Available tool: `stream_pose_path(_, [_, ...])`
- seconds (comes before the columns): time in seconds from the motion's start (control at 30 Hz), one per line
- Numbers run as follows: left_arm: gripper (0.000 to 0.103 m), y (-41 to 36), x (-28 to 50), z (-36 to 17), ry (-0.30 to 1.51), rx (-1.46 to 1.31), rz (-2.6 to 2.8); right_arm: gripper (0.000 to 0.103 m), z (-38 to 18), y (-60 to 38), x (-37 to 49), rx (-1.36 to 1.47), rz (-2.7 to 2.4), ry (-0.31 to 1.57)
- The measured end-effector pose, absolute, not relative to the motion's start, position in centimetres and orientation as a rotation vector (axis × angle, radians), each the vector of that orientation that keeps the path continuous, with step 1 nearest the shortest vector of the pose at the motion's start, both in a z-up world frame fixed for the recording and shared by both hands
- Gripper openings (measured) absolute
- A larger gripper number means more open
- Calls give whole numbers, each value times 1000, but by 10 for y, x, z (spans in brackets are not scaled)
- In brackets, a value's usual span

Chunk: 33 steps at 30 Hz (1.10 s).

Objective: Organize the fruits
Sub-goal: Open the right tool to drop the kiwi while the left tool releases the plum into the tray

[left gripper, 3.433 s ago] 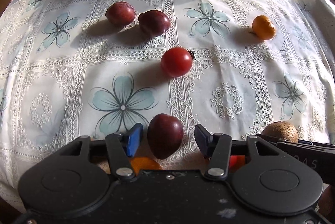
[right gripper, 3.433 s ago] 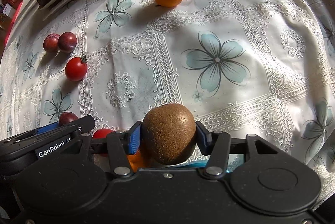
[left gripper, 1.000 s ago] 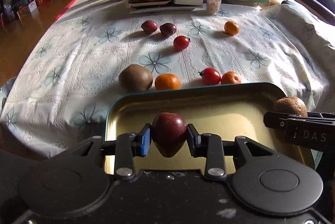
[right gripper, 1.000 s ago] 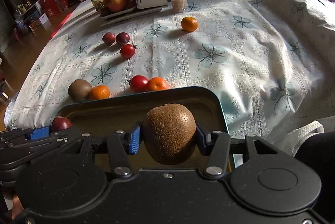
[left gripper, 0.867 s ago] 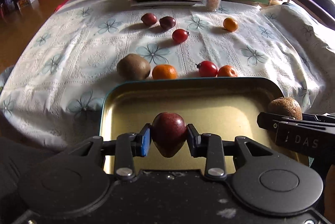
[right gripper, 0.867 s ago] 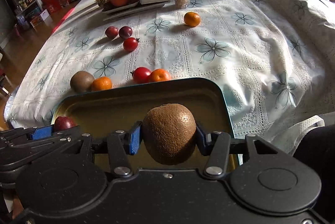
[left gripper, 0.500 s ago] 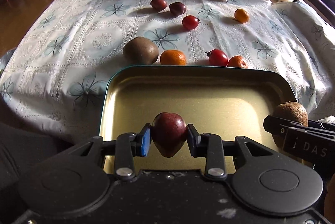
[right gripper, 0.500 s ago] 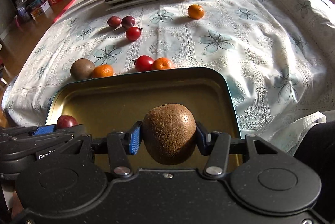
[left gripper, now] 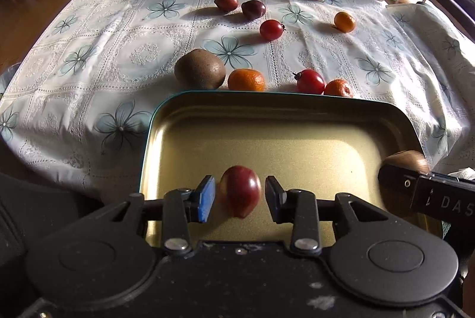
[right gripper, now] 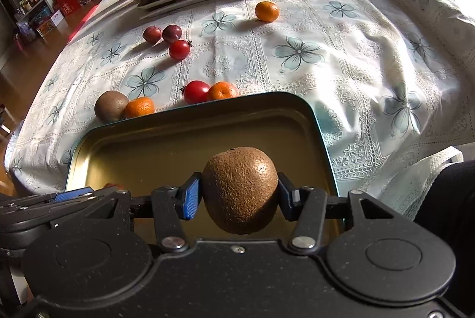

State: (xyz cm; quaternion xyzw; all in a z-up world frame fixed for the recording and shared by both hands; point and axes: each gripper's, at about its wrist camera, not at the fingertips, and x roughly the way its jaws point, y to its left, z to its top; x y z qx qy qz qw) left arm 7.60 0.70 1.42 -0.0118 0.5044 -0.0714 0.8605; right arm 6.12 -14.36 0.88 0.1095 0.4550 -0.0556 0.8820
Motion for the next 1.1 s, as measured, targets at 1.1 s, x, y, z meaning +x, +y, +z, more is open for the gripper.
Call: stream_pose_path(1.1, [40,4,77,11,1066,2,-130,59,13,-142,60,219,-117,910])
